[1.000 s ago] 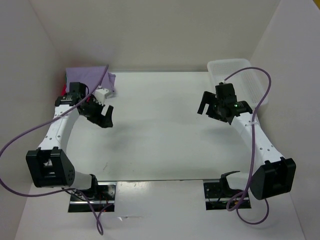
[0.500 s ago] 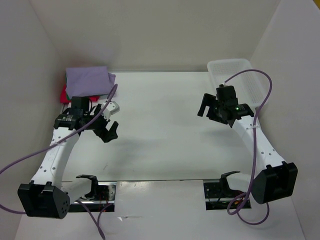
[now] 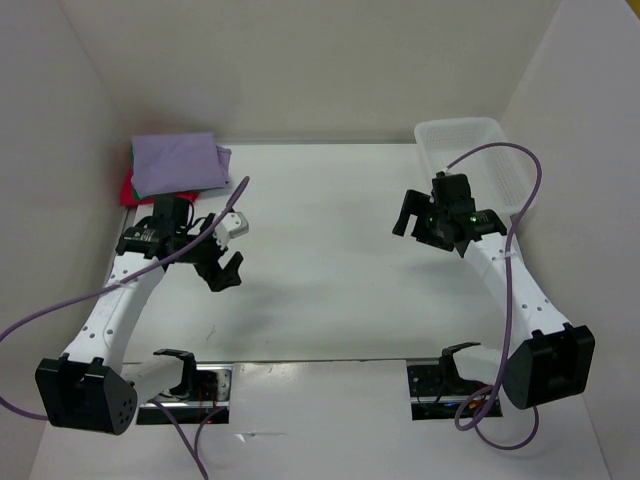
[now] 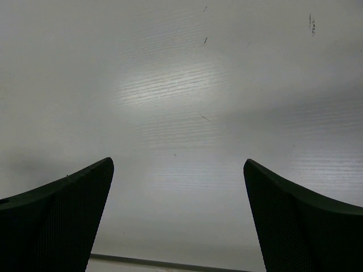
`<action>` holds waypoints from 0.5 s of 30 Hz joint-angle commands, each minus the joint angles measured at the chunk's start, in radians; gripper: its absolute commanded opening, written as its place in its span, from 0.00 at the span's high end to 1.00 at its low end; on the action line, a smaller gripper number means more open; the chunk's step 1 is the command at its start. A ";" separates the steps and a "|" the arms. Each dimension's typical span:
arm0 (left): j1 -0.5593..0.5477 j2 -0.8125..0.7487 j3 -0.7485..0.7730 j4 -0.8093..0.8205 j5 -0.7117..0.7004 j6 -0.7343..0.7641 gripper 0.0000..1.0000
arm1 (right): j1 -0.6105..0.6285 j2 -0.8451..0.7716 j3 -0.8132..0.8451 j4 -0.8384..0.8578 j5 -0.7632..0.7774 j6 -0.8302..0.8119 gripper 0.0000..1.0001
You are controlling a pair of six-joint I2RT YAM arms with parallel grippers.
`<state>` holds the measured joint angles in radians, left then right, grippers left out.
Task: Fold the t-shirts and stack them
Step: Put the neatly folded tshirt into the corner of the board with the left arm
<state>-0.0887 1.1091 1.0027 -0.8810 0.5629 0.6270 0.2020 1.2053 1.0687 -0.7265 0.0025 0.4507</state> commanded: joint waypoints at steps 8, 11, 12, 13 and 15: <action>-0.005 -0.005 0.001 -0.021 0.054 0.050 0.00 | -0.009 0.000 -0.007 0.039 -0.007 -0.001 0.00; -0.005 -0.005 0.001 -0.021 0.054 0.050 0.00 | -0.009 0.000 -0.007 0.048 -0.007 -0.001 0.00; -0.005 -0.005 0.001 -0.021 0.054 0.050 0.00 | -0.009 0.000 -0.007 0.048 -0.007 -0.001 0.00; -0.005 -0.005 0.001 -0.021 0.054 0.050 0.00 | -0.009 0.000 -0.007 0.049 -0.007 -0.001 0.00; -0.005 -0.005 0.001 -0.021 0.054 0.050 0.00 | -0.009 0.000 -0.007 0.049 -0.007 -0.001 0.00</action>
<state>-0.0887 1.1091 1.0027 -0.8906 0.5713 0.6521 0.2020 1.2057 1.0683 -0.7242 -0.0044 0.4511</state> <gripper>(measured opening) 1.001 0.999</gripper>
